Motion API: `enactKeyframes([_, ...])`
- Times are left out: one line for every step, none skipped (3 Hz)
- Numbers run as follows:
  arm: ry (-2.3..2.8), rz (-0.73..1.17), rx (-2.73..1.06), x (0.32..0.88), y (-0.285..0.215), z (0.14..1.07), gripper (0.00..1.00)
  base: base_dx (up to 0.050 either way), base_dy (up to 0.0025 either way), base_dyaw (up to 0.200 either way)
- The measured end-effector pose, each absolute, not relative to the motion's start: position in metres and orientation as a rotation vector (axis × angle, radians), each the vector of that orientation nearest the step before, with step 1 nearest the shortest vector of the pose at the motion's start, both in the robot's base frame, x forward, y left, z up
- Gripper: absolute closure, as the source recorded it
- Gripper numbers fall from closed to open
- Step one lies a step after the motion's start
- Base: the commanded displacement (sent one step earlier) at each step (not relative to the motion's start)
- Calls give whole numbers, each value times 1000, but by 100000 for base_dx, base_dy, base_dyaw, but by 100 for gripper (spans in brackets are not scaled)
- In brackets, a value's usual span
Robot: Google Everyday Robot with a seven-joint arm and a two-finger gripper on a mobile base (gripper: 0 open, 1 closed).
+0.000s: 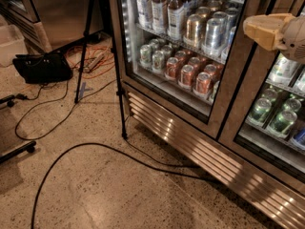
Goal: Open right fridge door
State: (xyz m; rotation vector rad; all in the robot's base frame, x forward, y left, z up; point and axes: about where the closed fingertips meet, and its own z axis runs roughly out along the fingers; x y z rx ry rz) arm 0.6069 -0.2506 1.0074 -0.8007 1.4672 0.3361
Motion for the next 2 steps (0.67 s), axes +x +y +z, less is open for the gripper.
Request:
enactKeyframes([1465,291,-781,610,-257,1008,100,0,0,0])
enactKeyframes([1455,268,-762,613,-262,1007,100,0,0,0])
